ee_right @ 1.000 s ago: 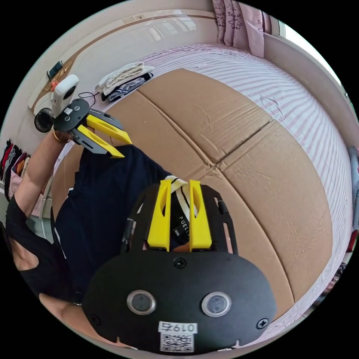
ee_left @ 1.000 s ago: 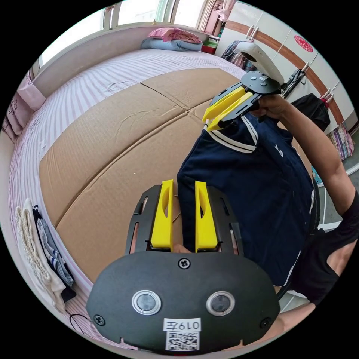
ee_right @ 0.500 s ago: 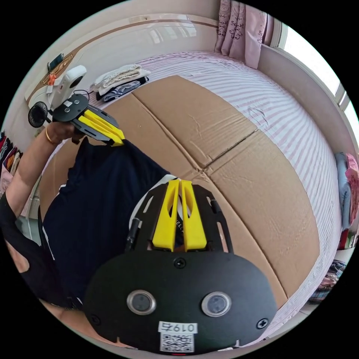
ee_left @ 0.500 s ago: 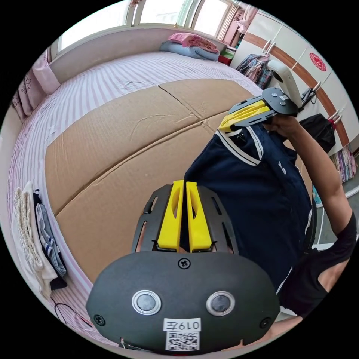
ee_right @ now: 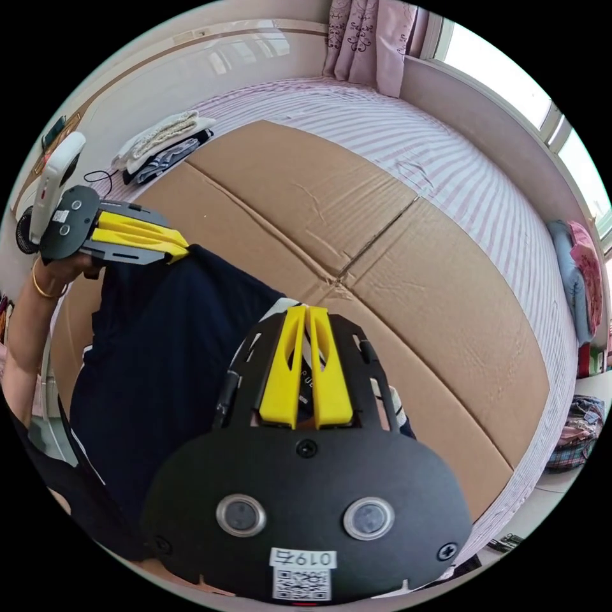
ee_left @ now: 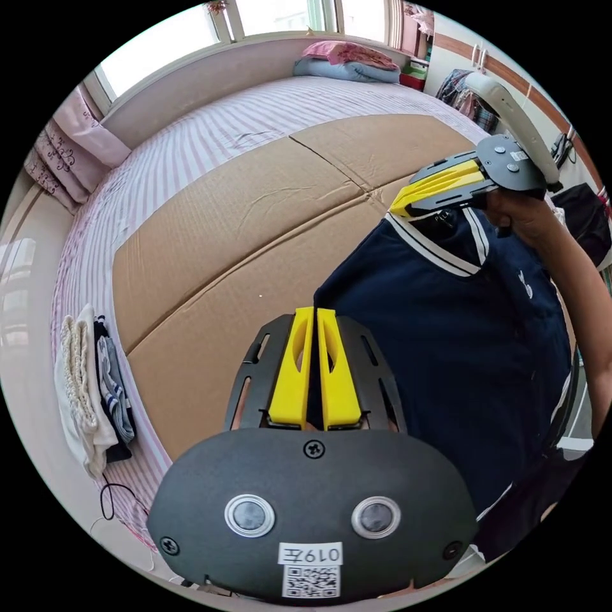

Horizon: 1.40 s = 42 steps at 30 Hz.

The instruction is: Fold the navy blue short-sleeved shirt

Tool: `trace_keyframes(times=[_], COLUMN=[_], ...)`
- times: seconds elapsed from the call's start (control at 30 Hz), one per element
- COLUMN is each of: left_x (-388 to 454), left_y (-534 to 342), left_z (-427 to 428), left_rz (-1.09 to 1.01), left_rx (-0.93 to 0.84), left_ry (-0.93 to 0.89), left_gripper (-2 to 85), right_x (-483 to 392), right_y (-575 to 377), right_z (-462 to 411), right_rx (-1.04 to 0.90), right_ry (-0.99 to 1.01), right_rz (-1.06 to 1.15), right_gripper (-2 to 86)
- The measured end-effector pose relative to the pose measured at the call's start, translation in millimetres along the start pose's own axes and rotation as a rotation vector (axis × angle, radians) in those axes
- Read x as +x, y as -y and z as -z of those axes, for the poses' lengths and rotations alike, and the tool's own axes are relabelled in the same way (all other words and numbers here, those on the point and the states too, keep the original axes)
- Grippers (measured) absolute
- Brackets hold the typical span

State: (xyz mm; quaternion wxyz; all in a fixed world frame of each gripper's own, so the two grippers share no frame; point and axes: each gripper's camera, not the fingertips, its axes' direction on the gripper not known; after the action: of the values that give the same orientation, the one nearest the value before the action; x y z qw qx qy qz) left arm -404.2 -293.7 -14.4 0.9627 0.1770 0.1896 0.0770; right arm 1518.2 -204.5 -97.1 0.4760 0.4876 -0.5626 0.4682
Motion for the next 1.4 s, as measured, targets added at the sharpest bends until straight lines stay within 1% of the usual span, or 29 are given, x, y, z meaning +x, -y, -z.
trace_keyframes(times=[0.1, 0.13, 0.2, 0.27, 0.33, 0.4, 0.47, 0.53, 0.6, 0.7, 0.77, 0.8, 0.87, 1.0, 1.1, 1.17, 1.23, 1.33, 1.4], left_x=[4.7, 4.6, -2.5, -11.7, -16.7, -2.1, 21.4, 51.5, 95.7, 134.0, 143.2, 146.0, 147.8, 148.5, 150.5, 154.5, 155.5, 160.9, 164.4], left_y=[3.5, 3.7, 1.5, -1.4, -2.5, 4.4, 21.4, 48.0, 90.5, 138.9, 161.6, 173.5, 188.6, 209.3, 218.2, 221.1, 220.7, 219.7, 217.8], left_z=[1.1, 1.9, 9.3, 18.5, 30.8, 50.0, 57.2, 55.1, 40.8, 13.2, -2.8, -11.1, -21.7, -35.3, -44.8, -52.0, -52.9, -53.7, -50.4], left_rz=[0.020, 0.019, 0.041, 0.091, 0.130, 0.093, 0.033, -0.039, -0.127, -0.150, -0.132, -0.133, -0.132, -0.164, -0.204, -0.233, -0.240, -0.270, -0.297], left_rx=[-0.014, -0.015, 0.015, 0.051, 0.102, 0.223, 0.287, 0.305, 0.291, 0.243, 0.221, 0.210, 0.184, 0.137, 0.089, 0.049, 0.064, 0.079, 0.110], left_ry=[0.060, 0.063, 0.020, 0.039, 0.047, -0.007, -0.073, -0.123, -0.162, -0.175, -0.228, -0.278, -0.315, -0.359, -0.383, -0.356, -0.368, -0.375, -0.379], left_gripper=[4.2, 4.7, 5.9, 5.6, 4.5, 3.7, 3.8, 4.4, 5.8, 7.1, 8.1, 8.8, 9.8, 10.4, 9.8, 9.3, 8.5, 5.7, 3.3], right_x=[-9.7, -8.7, 0.8, 27.2, 52.2, 75.5, 99.8, 116.6, 129.2, 145.9, 153.6, 154.4, 152.9, 142.6, 137.3, 137.2, 139.1, 134.5, 129.9], right_y=[-10.9, -21.8, -40.7, -72.5, -104.9, -141.4, -192.3, -225.3, -250.5, -273.1, -276.0, -275.0, -266.0, -252.9, -252.0, -258.0, -263.8, -273.4, -279.2], right_z=[42.4, 66.3, 100.4, 141.5, 170.3, 195.3, 220.2, 229.8, 238.6, 263.8, 288.0, 293.3, 307.9, 317.4, 326.1, 339.8, 349.6, 367.9, 382.1], right_rx=[0.036, 0.078, 0.108, 0.090, 0.072, 0.040, 0.003, -0.031, -0.035, 0.045, 0.133, 0.150, 0.157, 0.069, 0.041, 0.058, 0.064, 0.074, 0.094], right_ry=[-0.071, -0.100, -0.084, -0.047, -0.047, -0.046, -0.002, 0.056, 0.132, 0.252, 0.335, 0.355, 0.405, 0.379, 0.428, 0.410, 0.435, 0.438, 0.423], right_rz=[-0.046, -0.048, -0.043, -0.058, -0.101, -0.137, -0.170, -0.205, -0.235, -0.290, -0.309, -0.306, -0.284, -0.228, -0.206, -0.216, -0.220, -0.198, -0.179], right_gripper=[0.2, 0.6, 3.3, 6.6, 7.5, 7.9, 8.6, 9.3, 10.3, 10.7, 10.2, 10.1, 10.2, 10.8, 10.4, 8.5, 6.6, 0.5, -0.4])
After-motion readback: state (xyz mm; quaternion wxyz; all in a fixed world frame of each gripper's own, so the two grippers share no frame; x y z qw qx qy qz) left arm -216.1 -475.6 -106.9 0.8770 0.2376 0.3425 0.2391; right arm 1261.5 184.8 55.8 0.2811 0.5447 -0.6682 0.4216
